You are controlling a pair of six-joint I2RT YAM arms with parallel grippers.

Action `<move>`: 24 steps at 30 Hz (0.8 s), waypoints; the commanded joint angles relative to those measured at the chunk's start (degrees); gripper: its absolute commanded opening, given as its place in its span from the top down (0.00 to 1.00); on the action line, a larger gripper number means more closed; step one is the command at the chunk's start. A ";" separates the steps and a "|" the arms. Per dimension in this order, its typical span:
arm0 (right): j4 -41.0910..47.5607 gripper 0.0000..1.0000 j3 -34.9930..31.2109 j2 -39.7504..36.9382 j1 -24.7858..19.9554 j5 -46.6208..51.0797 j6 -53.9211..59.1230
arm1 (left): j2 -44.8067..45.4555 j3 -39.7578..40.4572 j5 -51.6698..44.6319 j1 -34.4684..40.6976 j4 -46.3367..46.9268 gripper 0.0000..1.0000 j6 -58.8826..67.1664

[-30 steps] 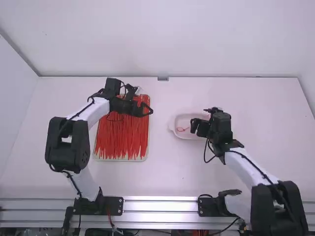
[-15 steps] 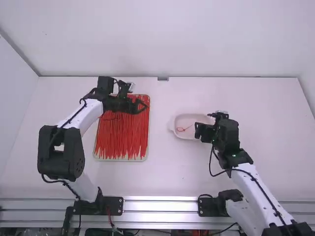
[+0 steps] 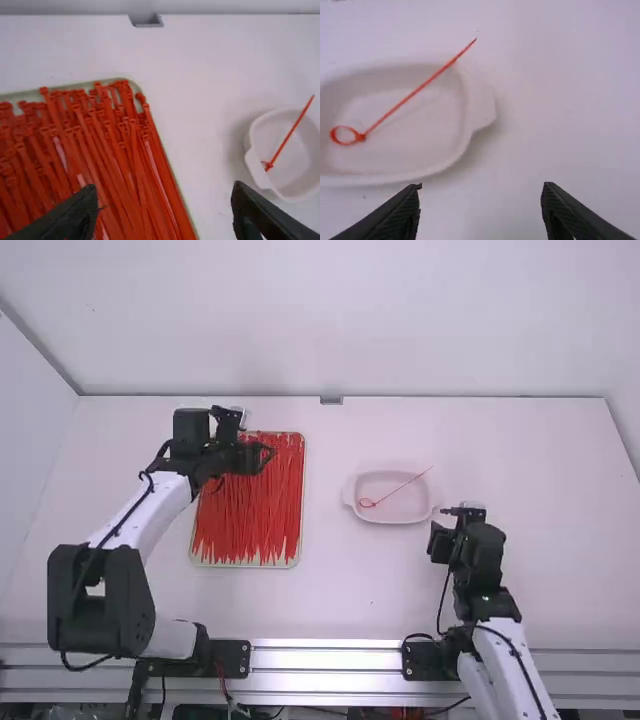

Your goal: Fasten the cable tie

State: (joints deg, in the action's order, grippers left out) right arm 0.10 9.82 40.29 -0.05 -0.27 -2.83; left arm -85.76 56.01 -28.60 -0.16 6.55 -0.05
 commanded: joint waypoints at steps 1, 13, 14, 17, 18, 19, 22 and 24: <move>-0.10 0.41 -3.35 -3.19 0.05 0.27 2.83 | 4.10 -2.68 4.50 0.16 -1.70 0.34 0.05; -0.10 0.68 -9.82 -18.59 0.05 0.27 2.83 | 18.73 -17.31 19.13 0.16 -6.55 0.60 0.05; -0.10 0.69 -9.82 -19.25 0.05 0.27 2.83 | 19.46 -18.04 19.86 0.16 -6.55 0.61 0.05; -0.10 0.77 -9.82 -23.62 0.05 0.27 2.83 | 24.60 -23.18 25.00 0.16 -6.55 0.70 0.05; -0.10 0.79 -9.82 -24.79 0.05 0.27 2.83 | 26.08 -24.66 26.47 0.16 -6.55 0.73 0.05; -0.10 0.79 -9.82 -25.07 0.05 0.27 2.83 | 26.44 -25.02 26.84 0.16 -6.55 0.73 0.05; -0.10 0.84 -9.82 -27.79 0.05 0.27 2.83 | 30.10 -28.68 28.60 0.16 -6.55 0.80 0.05; -0.10 0.87 -9.82 -29.79 0.05 0.27 2.83 | 32.99 -31.57 28.60 0.16 -6.55 0.85 0.05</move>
State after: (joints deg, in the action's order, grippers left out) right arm -0.43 0.56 11.81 -0.05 -0.01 0.23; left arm -55.02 26.17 -2.26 -0.16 0.10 -0.01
